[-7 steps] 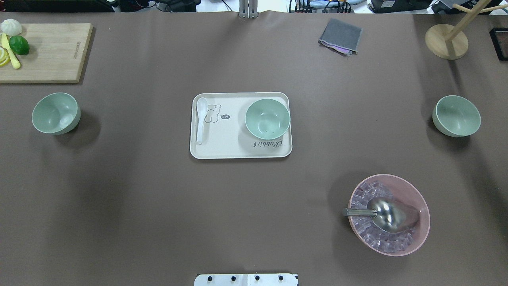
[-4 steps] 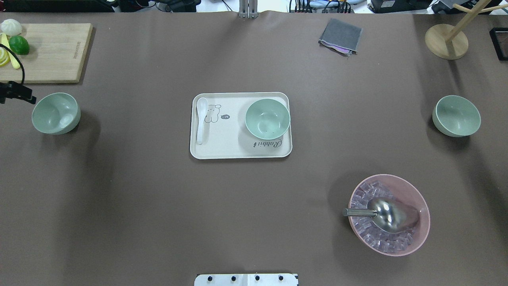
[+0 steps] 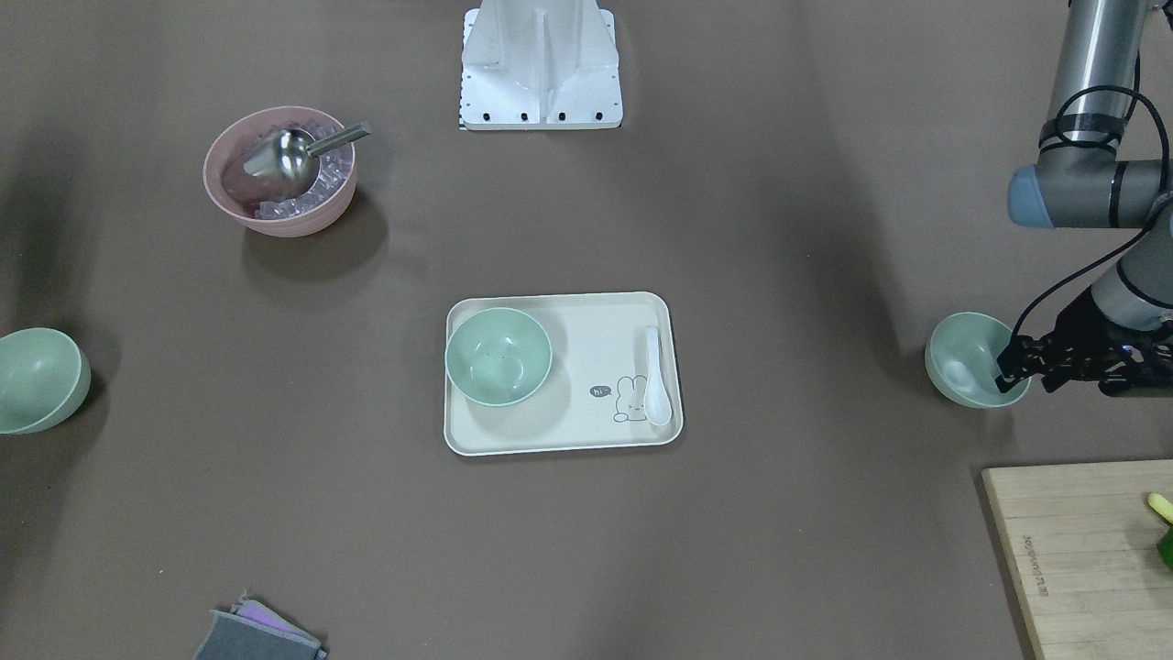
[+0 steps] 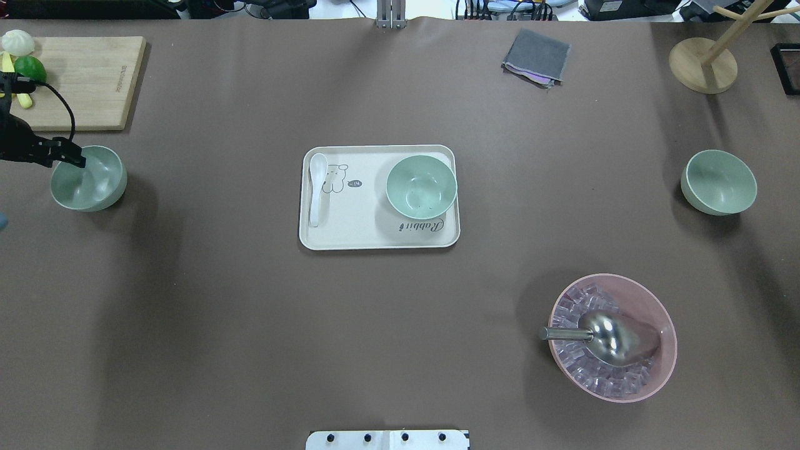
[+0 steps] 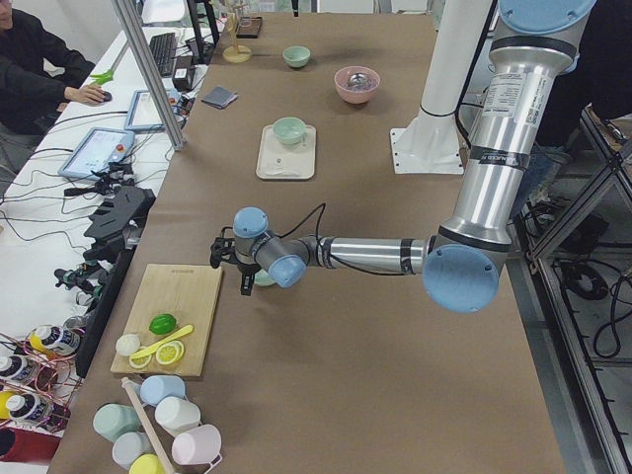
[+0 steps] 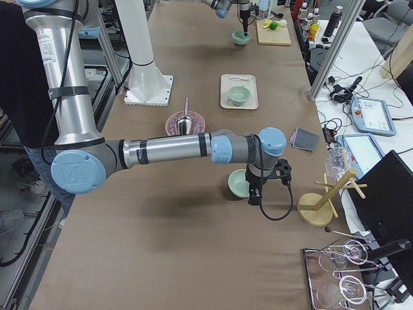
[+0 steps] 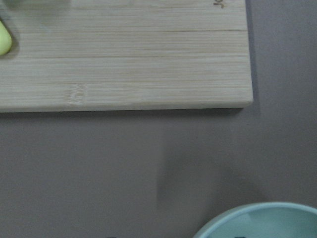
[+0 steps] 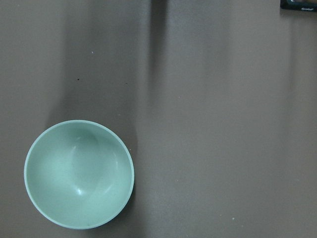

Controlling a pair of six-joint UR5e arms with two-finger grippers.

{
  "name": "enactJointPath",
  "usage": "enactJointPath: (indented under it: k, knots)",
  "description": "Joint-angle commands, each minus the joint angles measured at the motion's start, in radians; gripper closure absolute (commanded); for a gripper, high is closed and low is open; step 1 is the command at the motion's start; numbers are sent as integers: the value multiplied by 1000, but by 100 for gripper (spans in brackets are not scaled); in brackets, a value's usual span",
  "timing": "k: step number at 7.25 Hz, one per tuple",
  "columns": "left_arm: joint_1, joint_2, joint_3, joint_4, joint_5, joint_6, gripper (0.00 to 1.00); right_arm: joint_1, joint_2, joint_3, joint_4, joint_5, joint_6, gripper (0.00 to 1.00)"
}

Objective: Stack green bowls together

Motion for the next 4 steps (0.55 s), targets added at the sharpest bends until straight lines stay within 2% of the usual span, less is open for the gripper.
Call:
enactJointPath:
  k: [1, 2, 3, 4]
  knots:
    - [3, 5, -13, 0, -72, 9, 100, -2, 8, -10, 0, 1, 2, 0]
    - [3, 17, -50, 13, -117, 9, 100, -5, 8, -13, 0, 1, 0, 0]
    - [-12, 24, -106, 76, -269, 9, 100, -5, 8, -14, -2, 1, 2, 0]
    - [-54, 22, -169, 177, -313, 12, 100, -5, 8, -17, -2, 1, 2, 0]
